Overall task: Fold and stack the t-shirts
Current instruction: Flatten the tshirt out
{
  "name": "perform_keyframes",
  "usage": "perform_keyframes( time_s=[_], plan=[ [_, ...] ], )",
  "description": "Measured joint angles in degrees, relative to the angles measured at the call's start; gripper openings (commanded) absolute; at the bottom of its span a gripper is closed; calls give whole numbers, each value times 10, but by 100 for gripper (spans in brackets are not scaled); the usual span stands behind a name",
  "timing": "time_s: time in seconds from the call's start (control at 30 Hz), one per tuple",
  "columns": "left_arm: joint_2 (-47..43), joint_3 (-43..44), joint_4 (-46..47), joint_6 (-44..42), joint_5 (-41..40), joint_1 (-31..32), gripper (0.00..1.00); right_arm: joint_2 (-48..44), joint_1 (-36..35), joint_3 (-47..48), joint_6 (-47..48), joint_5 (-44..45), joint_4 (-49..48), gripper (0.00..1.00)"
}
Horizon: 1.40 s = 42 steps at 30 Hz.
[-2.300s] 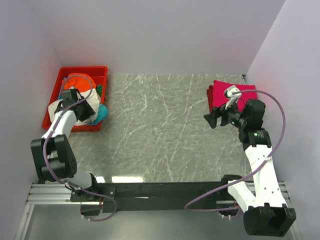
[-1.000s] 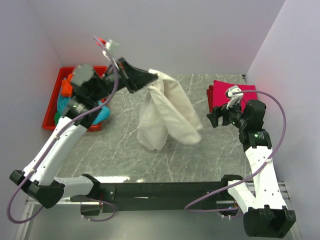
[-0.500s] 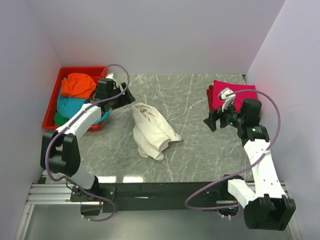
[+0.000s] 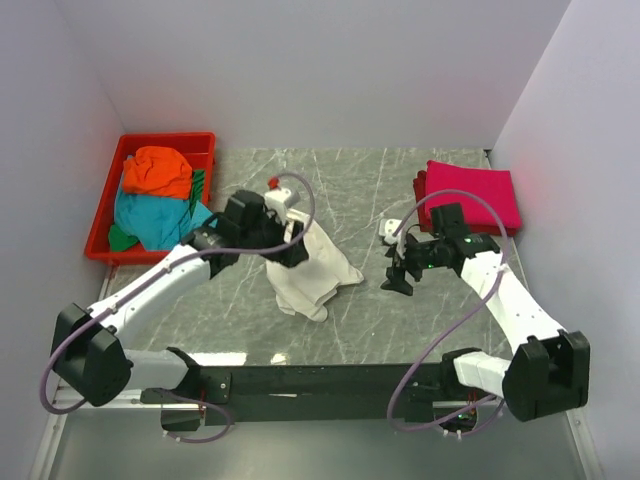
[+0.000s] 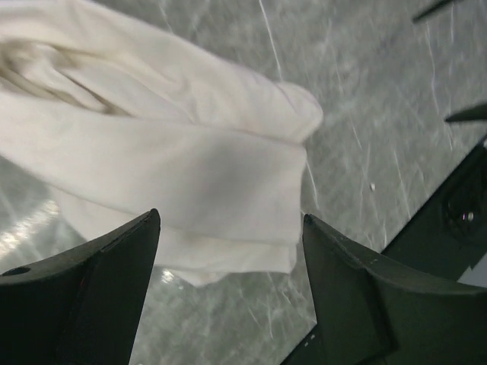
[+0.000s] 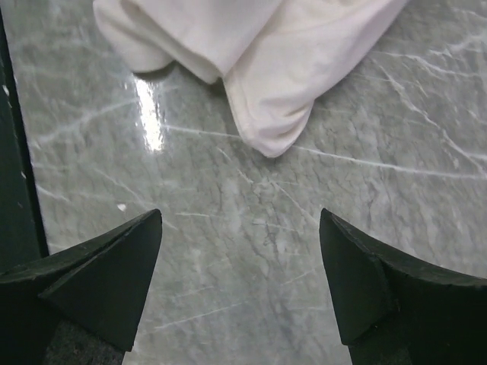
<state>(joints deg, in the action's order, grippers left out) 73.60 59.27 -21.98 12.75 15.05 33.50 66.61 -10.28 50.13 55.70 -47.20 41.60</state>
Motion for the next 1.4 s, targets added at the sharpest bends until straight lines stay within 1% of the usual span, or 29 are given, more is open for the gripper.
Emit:
perform_keyframes(
  time_s=[0.1, 0.23, 0.43, 0.6, 0.73, 0.83, 0.9, 1.0, 1.03, 1.07, 1.1, 1.13, 1.17, 1.2, 1.23, 1.27, 1.33, 1.37, 1.4],
  plan=[
    [-5, -40, 3, 9, 3, 35, 81, 25, -16, 0, 54, 13, 3, 90],
    [2, -76, 20, 47, -13, 85, 81, 68, -41, -2, 115, 40, -7, 90],
    [52, -77, 58, 81, -79, 145, 81, 84, -106, -42, 139, 85, -84, 90],
    [99, -77, 78, 95, -125, 167, 80, 87, -140, -66, 136, 118, -166, 88],
    [120, -77, 82, 107, -161, 177, 80, 86, -169, -109, 137, 146, -240, 87],
    [122, -78, 94, 113, -177, 183, 80, 87, -195, -135, 139, 172, -272, 82],
    [123, -79, 101, 120, -185, 184, 78, 90, -210, -139, 138, 189, -290, 78],
    [125, -82, 108, 127, -202, 184, 70, 101, -230, -139, 132, 215, -324, 62],
    [126, -83, 108, 129, -207, 184, 68, 106, -235, -139, 128, 225, -335, 50],
    [128, -83, 108, 131, -211, 184, 64, 111, -238, -139, 125, 232, -343, 44],
    [129, -83, 108, 136, -217, 184, 63, 116, -241, -138, 119, 238, -348, 38],
    [132, -83, 108, 137, -221, 184, 59, 122, -243, -137, 114, 244, -352, 27],
    [133, -83, 108, 138, -225, 184, 52, 125, -244, -137, 111, 249, -356, 22],
    [136, -84, 108, 141, -228, 184, 47, 127, -244, -137, 105, 253, -357, 17],
    [137, -85, 108, 141, -229, 184, 41, 128, -245, -137, 101, 258, -358, 5],
    [137, -86, 108, 141, -230, 184, 31, 128, -245, -137, 100, 263, -362, 0],
    [138, -88, 108, 143, -231, 184, 23, 127, -245, -137, 93, 269, -368, 0],
    [140, -88, 108, 144, -231, 184, 17, 126, -245, -137, 89, 273, -369, 0],
    [142, -89, 108, 146, -232, 184, 13, 124, -245, -137, 87, 275, -371, 0]
  ],
)
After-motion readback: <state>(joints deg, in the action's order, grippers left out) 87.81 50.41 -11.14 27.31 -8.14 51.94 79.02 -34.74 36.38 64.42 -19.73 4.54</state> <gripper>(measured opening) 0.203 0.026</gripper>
